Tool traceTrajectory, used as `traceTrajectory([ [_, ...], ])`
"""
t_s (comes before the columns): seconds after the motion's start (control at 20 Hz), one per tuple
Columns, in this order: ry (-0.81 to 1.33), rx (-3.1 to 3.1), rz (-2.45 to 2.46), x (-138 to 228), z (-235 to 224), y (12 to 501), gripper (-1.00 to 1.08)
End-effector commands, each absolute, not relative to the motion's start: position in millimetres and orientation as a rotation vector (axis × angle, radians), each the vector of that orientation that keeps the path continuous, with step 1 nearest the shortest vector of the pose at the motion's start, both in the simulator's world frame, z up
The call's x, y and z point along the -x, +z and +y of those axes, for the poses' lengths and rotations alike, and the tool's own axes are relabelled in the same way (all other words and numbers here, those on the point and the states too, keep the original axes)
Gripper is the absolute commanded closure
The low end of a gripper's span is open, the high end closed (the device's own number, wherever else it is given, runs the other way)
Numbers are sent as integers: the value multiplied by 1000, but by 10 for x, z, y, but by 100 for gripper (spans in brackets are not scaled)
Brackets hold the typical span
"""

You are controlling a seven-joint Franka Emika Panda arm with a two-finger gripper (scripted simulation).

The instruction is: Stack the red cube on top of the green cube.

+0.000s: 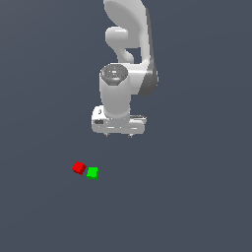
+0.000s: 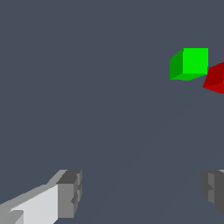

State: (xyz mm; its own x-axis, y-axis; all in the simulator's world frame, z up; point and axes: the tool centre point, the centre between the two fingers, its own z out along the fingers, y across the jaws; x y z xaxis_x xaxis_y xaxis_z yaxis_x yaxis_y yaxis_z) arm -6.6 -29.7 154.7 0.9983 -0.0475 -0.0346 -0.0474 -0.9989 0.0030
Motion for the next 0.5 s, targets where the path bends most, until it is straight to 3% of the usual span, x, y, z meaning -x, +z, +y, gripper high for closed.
traceTrajectory([
  [0.0,-54,-3138,-74,66,-297,1547,-92],
  [0.45,-53,-3139,-8,82,-371,1519,-92],
])
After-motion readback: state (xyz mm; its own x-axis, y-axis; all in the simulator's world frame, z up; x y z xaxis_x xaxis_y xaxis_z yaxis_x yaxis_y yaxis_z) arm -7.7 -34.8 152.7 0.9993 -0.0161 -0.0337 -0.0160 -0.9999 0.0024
